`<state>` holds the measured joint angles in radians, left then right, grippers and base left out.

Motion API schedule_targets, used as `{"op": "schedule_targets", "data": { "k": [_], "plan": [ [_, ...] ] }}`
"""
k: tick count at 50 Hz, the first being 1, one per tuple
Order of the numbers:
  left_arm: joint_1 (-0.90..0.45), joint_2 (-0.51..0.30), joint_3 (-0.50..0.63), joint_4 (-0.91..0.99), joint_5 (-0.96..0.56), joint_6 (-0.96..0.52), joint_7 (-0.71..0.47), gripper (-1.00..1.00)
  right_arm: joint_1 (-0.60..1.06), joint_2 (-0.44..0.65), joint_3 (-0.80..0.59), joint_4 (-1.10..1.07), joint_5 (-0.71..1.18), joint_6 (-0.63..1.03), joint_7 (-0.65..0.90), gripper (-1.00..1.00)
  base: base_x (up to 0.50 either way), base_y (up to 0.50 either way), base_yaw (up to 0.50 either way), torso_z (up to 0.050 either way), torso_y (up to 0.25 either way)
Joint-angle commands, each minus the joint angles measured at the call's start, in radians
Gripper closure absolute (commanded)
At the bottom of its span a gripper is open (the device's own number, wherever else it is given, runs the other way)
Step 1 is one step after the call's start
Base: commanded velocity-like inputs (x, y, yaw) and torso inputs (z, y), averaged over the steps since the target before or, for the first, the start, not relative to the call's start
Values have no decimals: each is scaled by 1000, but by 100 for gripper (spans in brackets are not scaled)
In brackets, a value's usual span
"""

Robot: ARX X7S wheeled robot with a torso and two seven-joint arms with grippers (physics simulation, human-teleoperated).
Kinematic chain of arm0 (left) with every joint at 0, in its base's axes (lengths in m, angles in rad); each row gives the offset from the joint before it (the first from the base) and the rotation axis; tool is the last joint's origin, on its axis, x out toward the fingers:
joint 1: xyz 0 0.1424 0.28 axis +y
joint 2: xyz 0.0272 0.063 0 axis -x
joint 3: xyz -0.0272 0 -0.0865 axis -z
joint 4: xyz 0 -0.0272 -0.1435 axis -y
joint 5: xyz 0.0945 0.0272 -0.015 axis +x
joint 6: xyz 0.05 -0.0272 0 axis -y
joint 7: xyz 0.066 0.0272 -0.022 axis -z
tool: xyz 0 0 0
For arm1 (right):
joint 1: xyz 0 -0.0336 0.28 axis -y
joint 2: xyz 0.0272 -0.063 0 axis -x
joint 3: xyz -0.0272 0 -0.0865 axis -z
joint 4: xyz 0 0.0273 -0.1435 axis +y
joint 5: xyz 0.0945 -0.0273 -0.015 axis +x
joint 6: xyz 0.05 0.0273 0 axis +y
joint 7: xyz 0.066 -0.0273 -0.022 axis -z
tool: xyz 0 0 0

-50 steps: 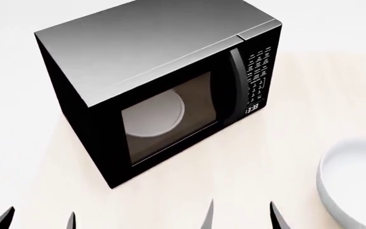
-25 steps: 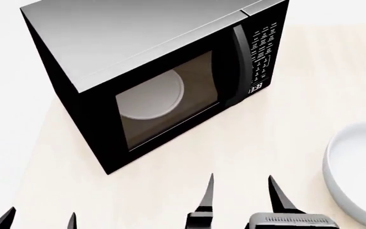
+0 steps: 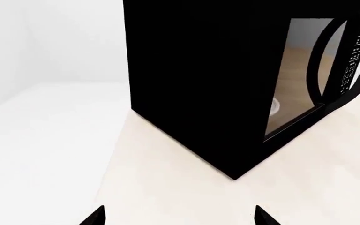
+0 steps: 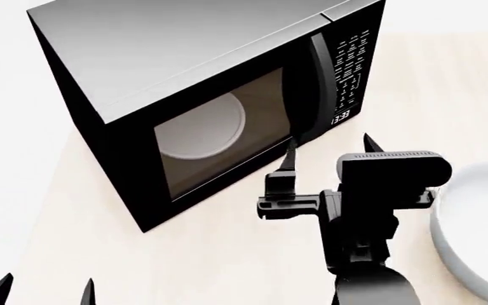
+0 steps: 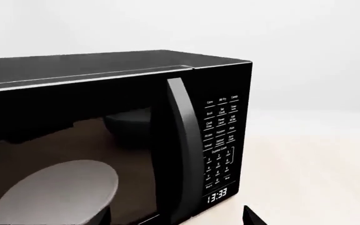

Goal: Open the microwave.

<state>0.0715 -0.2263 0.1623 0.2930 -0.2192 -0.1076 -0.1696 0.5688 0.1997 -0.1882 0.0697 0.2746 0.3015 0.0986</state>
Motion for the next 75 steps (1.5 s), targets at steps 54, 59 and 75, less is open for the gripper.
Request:
{"op": "schedule_targets", "data": {
  "k": [54,59,75],
  "plan": [
    [-3,-34,5,15,-44,4,-35,-100,474,-91,-74,883,-72,-289,-81,-100,0,0,0,0,0],
    [-2,-36,8,17,-45,4,-37,-100,486,-98,-75,922,-70,-313,-86,-100,0,0,0,0,0],
    [-5,-42,11,17,-49,6,-45,-100,476,-100,-74,928,-52,-326,-93,100,0,0,0,0,0]
  ]
}}
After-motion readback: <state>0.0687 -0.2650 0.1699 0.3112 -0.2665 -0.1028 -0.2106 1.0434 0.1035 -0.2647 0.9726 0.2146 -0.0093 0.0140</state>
